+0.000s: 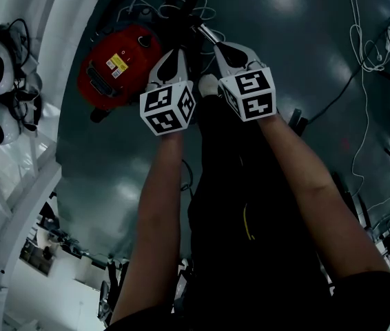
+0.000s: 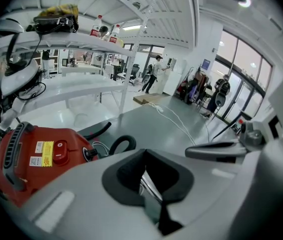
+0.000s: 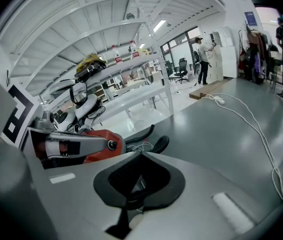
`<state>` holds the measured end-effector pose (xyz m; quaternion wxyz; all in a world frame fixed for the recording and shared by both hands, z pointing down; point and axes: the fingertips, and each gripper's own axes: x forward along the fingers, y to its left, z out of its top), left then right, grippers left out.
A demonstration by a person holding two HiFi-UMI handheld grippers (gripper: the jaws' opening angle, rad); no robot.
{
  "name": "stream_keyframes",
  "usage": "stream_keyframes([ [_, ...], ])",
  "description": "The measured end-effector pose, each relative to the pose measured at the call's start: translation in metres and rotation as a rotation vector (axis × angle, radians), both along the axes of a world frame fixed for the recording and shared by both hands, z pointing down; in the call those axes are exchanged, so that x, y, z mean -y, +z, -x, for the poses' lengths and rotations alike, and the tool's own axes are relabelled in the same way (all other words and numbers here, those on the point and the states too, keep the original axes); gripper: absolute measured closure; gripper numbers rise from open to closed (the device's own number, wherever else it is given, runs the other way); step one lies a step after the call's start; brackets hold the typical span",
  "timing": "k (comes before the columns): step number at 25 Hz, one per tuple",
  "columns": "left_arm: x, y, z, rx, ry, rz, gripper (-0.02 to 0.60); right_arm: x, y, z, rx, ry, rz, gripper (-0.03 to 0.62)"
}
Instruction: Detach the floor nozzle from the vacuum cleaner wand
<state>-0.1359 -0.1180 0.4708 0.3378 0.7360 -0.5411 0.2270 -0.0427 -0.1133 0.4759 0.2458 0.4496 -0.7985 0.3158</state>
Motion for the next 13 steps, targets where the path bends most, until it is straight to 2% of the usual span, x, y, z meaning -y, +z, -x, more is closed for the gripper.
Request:
stream_keyframes([
  [13, -0.0049, 0.0080, -0.0001, -0.004, -0.004, 0.012, 0.572, 0.0025, 0.0022, 0.0046, 0.000, -0.004, -0.017, 0.599],
])
